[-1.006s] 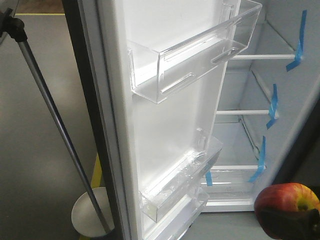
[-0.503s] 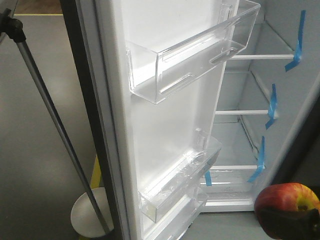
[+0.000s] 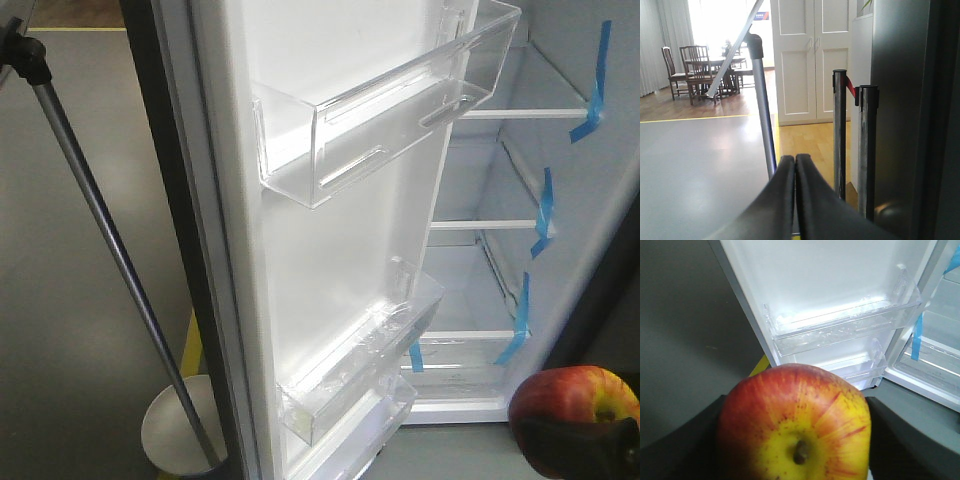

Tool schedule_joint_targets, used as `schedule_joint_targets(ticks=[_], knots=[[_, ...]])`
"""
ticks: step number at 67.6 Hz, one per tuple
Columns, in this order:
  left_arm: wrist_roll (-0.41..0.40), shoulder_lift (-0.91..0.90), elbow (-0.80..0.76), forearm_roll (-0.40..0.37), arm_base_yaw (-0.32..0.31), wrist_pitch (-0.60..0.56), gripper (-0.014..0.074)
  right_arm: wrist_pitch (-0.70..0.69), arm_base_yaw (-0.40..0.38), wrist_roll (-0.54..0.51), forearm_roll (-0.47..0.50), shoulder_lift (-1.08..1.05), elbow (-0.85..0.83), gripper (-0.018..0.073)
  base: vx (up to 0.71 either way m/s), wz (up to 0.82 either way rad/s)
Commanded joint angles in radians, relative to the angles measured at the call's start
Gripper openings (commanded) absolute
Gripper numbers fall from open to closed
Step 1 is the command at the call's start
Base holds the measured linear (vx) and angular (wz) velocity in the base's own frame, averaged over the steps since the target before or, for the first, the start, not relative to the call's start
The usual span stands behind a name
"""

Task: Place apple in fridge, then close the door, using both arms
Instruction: 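Approach closer to the refrigerator door bins with the apple, then raise the apple with the right gripper over the upper door bin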

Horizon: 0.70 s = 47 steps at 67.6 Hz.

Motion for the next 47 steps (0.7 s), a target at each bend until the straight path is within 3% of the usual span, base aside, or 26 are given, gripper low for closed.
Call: schedule_joint_targets(ticks=[1, 13, 20, 27, 47], knots=[[-0.004, -0.014, -0.018, -0.011, -0.002, -0.076, -0.0006, -0.067, -0.001, -0.013, -0.001, -0.002, -0.028, 0.0223, 0.0, 0.0], [-0.004, -0.014, -0.018, -0.011, -0.002, -0.076, -0.0006, -0.072, -0.001, -0.013, -0.01, -0.002, -0.028, 0.0223, 0.0, 0.0], [-0.004, -0.014, -0.018, -0.011, -0.002, -0.076, -0.0006, -0.15, -0.001, -0.011, -0.074, -0.001, -0.028, 0.0223, 0.0, 0.0], [-0.004, -0.014, -0.018, -0.011, -0.002, -0.076, -0.0006, -0.223, -0.001, 0.076, -0.183, 0.014, -0.058, 0.0223, 0.0, 0.0], [-0.004, -0.014, -0.018, -0.011, -0.002, -0.076, -0.0006, -0.216, -0.002, 0.325, -0.518, 0.173, -0.338, 0.0226, 0.0, 0.0]])
